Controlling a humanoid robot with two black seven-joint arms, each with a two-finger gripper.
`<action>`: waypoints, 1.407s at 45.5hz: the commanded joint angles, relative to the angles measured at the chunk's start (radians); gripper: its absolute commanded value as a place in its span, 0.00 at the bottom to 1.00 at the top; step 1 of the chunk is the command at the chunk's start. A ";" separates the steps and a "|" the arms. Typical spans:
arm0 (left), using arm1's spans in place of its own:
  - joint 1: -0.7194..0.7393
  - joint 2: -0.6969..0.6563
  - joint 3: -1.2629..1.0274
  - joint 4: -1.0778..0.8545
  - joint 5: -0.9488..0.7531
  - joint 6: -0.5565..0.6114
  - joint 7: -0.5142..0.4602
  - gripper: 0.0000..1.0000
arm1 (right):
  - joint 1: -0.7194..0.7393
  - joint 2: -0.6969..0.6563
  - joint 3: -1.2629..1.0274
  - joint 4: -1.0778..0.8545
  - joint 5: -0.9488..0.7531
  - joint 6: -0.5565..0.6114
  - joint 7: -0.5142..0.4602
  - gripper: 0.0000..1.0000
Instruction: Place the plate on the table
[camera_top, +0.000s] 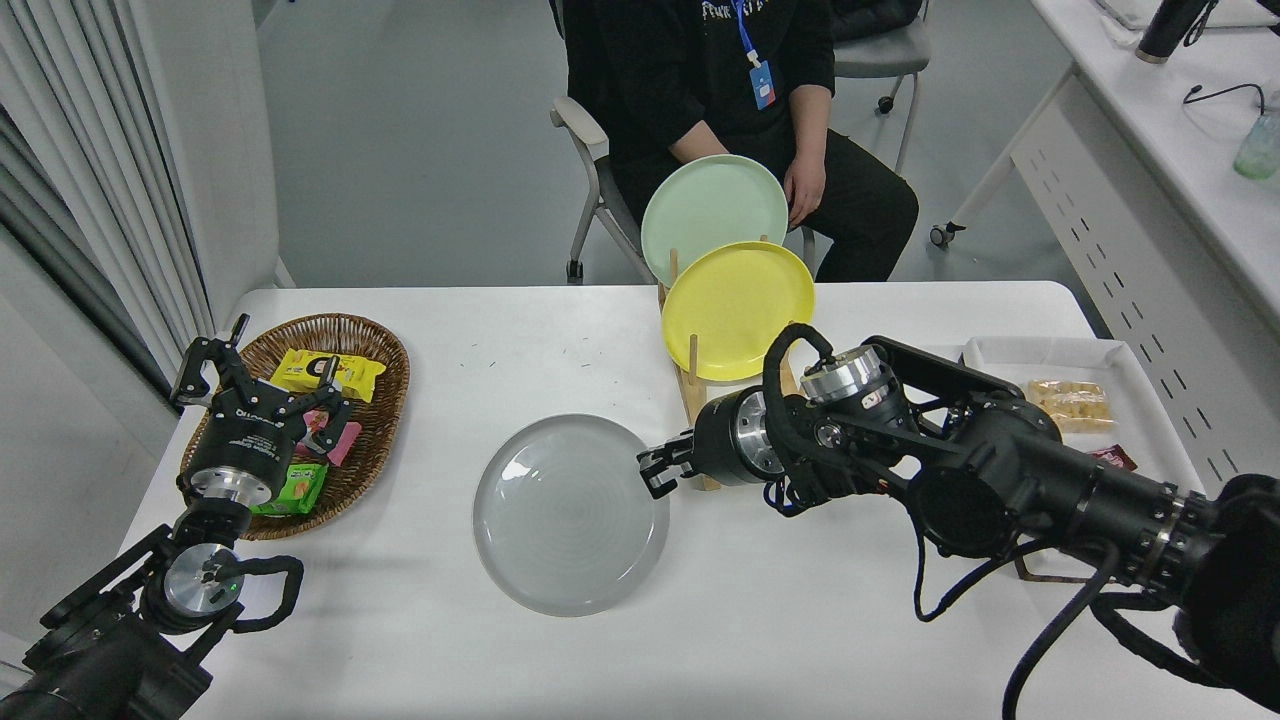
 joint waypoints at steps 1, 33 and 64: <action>0.001 0.000 0.000 0.000 0.000 0.000 0.000 0.98 | -0.044 -0.003 0.023 -0.004 0.004 0.000 -0.019 0.00; -0.001 0.000 0.000 0.000 0.000 0.000 0.000 0.98 | -0.162 -0.003 0.005 -0.035 -0.010 0.000 -0.047 0.00; -0.001 0.000 0.000 0.000 0.000 0.000 0.000 0.98 | -0.219 0.000 0.012 -0.064 -0.030 0.000 -0.047 0.00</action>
